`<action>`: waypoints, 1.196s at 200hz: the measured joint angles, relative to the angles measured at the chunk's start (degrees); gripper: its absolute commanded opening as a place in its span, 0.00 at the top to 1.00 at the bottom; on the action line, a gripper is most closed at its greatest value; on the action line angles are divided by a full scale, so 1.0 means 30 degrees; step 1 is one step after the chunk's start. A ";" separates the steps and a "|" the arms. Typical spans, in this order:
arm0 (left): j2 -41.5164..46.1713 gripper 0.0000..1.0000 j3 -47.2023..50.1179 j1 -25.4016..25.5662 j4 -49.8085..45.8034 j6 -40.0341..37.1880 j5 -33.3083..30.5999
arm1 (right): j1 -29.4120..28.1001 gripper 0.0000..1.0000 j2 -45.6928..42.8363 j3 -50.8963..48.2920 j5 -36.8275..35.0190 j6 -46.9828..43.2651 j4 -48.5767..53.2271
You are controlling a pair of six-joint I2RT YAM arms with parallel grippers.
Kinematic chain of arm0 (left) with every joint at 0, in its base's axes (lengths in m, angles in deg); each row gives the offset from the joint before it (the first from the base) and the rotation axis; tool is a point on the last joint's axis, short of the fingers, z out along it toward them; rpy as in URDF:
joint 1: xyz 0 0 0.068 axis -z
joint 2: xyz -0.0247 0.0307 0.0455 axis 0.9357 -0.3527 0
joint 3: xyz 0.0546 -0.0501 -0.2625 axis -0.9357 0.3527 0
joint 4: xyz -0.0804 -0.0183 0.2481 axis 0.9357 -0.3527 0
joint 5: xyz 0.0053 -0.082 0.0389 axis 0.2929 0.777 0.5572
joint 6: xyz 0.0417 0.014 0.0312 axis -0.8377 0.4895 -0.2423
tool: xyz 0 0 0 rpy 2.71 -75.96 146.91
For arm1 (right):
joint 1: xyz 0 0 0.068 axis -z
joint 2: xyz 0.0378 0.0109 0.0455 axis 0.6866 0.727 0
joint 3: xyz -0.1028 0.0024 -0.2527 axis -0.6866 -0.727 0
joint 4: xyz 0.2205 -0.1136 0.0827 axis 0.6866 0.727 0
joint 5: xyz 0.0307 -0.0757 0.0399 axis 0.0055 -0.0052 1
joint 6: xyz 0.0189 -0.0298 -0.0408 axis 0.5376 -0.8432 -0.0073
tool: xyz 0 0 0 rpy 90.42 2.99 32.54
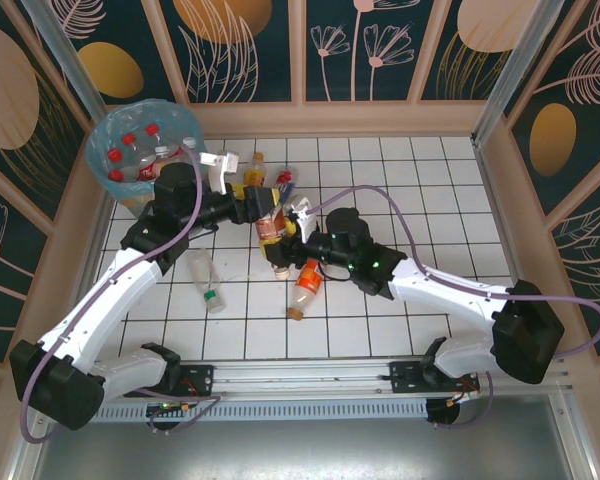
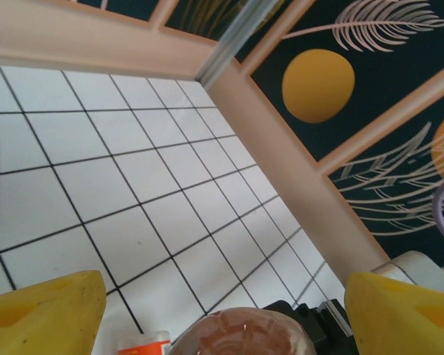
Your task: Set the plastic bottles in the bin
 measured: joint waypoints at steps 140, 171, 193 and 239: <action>0.0546 0.59 0.0087 0.0000 -0.1647 -0.0984 0.2266 | -0.1049 0.38 -0.0357 0.0015 -0.1829 -0.0634 -0.0029; 0.0940 0.60 0.0095 0.0102 -0.1800 -0.0903 0.1545 | -0.1239 0.24 -0.0372 0.0066 -0.2215 -0.0882 -0.0044; 0.1530 0.60 -0.0029 0.0117 -0.1872 -0.0845 -0.0321 | -0.1428 0.10 -0.0568 0.0066 -0.2761 -0.0867 0.0036; 0.1938 0.66 -0.3672 0.0117 -0.2652 -0.1231 -0.6346 | -0.1603 0.04 -0.1683 0.0036 -0.4211 -0.0845 0.0102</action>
